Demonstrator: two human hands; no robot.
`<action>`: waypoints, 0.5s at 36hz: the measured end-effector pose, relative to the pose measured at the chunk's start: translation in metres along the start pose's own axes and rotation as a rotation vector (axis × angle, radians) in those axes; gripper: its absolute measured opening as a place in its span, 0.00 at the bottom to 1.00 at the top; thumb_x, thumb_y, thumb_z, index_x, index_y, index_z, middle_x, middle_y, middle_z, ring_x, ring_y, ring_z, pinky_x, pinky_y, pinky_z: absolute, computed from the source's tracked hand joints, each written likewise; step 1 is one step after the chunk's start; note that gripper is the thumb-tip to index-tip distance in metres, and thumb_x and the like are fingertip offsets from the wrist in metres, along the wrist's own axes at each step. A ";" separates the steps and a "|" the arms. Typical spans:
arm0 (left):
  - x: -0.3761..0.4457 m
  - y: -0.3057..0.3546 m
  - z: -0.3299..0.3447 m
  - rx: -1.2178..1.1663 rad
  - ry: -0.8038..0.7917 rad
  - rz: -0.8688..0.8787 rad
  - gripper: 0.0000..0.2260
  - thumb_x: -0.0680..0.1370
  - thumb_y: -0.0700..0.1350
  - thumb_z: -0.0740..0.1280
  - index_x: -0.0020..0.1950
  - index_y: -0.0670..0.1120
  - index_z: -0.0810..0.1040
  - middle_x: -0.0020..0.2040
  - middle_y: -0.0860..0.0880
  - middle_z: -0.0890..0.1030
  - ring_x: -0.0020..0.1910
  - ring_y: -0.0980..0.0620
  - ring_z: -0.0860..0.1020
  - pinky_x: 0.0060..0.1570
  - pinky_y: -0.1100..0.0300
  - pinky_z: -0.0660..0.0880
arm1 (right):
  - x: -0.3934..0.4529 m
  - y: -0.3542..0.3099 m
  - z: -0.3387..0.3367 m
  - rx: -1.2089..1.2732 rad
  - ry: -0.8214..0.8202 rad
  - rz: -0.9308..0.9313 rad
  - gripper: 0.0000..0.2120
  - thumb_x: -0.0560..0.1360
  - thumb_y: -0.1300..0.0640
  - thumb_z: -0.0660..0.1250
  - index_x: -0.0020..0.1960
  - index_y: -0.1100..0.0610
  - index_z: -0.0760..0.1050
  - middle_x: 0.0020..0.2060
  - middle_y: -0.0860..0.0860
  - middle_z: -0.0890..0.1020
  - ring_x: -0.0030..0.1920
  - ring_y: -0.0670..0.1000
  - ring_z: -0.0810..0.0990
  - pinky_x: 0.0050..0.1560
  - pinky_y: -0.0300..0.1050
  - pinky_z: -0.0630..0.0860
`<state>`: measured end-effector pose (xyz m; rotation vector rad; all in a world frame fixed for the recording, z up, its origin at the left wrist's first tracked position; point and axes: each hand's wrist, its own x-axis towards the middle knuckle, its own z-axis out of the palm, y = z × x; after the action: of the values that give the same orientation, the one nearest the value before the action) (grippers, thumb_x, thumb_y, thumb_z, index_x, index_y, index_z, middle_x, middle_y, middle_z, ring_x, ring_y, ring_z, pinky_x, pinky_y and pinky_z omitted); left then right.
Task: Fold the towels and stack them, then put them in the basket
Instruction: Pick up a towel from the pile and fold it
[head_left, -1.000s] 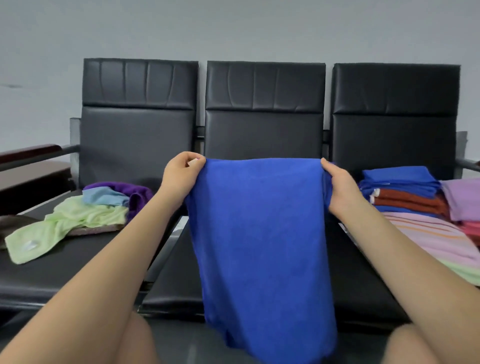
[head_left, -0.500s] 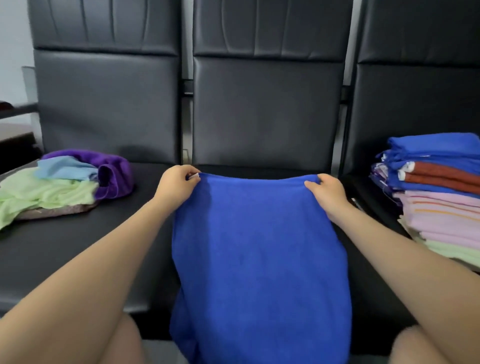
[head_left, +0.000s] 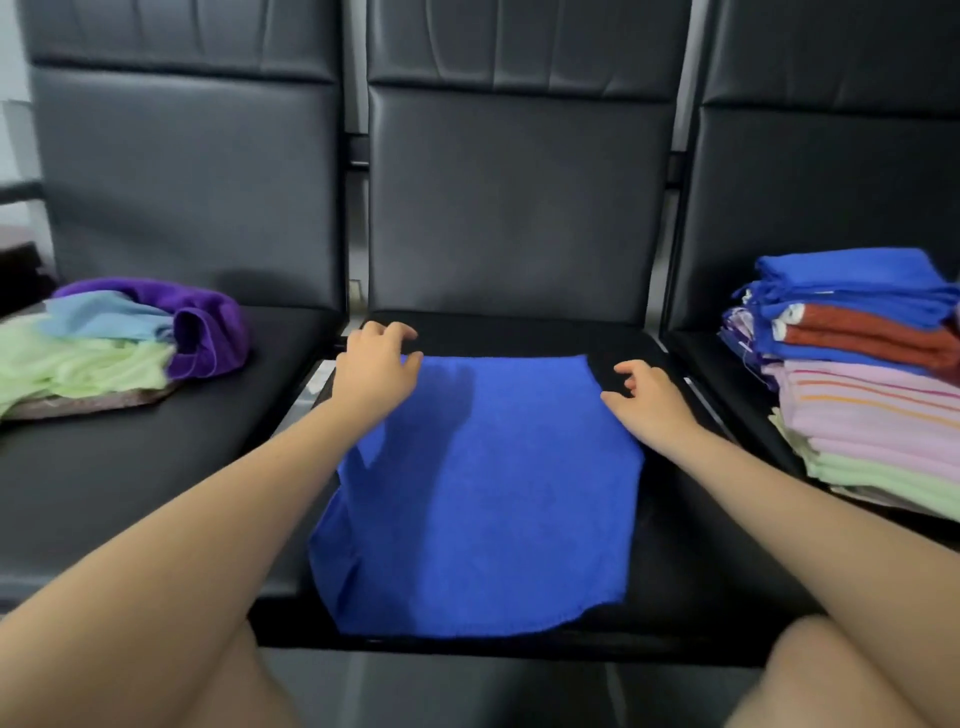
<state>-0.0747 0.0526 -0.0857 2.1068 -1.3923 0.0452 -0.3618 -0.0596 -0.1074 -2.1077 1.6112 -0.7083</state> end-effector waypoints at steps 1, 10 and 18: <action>-0.006 0.005 -0.001 -0.026 -0.018 0.045 0.15 0.80 0.48 0.62 0.67 0.48 0.73 0.63 0.44 0.72 0.66 0.44 0.67 0.61 0.49 0.68 | -0.003 -0.001 -0.001 -0.008 -0.014 -0.027 0.18 0.76 0.55 0.67 0.65 0.55 0.73 0.60 0.56 0.75 0.61 0.56 0.75 0.59 0.47 0.71; -0.069 0.054 -0.029 -0.215 -0.115 0.323 0.05 0.80 0.47 0.62 0.52 0.50 0.78 0.43 0.56 0.74 0.41 0.57 0.73 0.42 0.62 0.69 | -0.079 -0.041 -0.029 0.060 -0.191 -0.320 0.09 0.77 0.54 0.67 0.39 0.54 0.81 0.32 0.48 0.82 0.31 0.41 0.77 0.39 0.41 0.71; -0.137 0.056 -0.038 -0.137 -0.358 0.530 0.05 0.79 0.48 0.64 0.49 0.50 0.79 0.44 0.53 0.76 0.43 0.56 0.74 0.47 0.60 0.72 | -0.152 -0.042 -0.046 0.062 -0.452 -0.684 0.10 0.68 0.47 0.76 0.42 0.50 0.78 0.35 0.43 0.77 0.36 0.43 0.73 0.38 0.33 0.69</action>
<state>-0.1717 0.1696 -0.0761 1.6353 -2.0724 -0.2192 -0.3892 0.0975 -0.0701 -2.5411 0.6179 -0.4069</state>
